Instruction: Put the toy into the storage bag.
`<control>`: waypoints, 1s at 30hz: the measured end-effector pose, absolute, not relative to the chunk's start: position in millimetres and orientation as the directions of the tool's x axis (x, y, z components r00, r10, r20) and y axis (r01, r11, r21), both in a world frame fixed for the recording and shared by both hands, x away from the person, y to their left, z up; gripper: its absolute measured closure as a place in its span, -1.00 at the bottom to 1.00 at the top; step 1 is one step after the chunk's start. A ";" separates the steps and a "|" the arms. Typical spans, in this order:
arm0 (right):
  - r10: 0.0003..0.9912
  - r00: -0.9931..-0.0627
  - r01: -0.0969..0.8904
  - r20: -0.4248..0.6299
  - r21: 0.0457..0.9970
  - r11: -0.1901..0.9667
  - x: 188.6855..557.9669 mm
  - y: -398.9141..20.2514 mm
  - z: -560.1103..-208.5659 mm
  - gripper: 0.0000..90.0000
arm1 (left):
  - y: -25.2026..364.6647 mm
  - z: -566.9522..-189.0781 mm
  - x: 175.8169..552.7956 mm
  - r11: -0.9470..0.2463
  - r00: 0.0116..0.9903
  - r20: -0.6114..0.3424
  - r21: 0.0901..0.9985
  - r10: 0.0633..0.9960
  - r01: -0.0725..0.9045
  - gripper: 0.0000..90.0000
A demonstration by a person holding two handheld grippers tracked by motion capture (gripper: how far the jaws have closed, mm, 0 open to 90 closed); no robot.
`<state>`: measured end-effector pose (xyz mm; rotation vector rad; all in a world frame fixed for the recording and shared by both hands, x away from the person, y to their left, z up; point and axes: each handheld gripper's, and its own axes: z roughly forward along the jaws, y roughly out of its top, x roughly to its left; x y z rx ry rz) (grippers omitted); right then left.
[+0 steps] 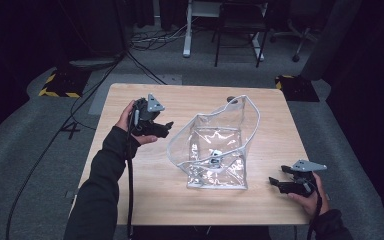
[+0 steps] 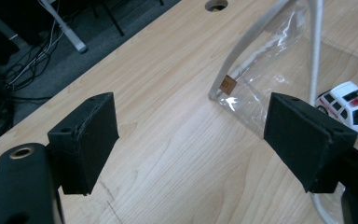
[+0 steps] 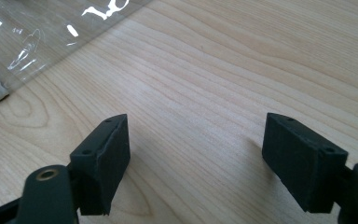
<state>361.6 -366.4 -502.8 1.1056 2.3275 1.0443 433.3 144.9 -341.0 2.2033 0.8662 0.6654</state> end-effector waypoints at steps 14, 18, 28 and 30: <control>0.777 -0.629 0.512 -0.007 0.749 0.421 361.6 -366.3 -502.8 -0.48 | 156.5 -363.2 430.6 -0.557 0.632 0.200 0.706 0.749 0.437 -0.60; 0.777 -0.629 0.511 -0.007 0.749 0.421 361.6 -366.4 -502.8 -0.48 | 158.4 -369.5 429.5 -0.566 0.634 0.205 0.697 0.746 0.440 -0.60; 0.777 -0.629 0.511 -0.007 0.749 0.421 361.6 -366.4 -502.8 -0.48 | 165.0 -381.7 425.6 -0.549 0.642 0.153 0.685 0.751 0.479 -0.60; 0.777 -0.629 0.511 -0.007 0.749 0.421 361.6 -366.4 -502.8 -0.48 | 165.2 -383.3 422.9 -0.548 0.630 0.172 0.692 0.758 0.470 -0.59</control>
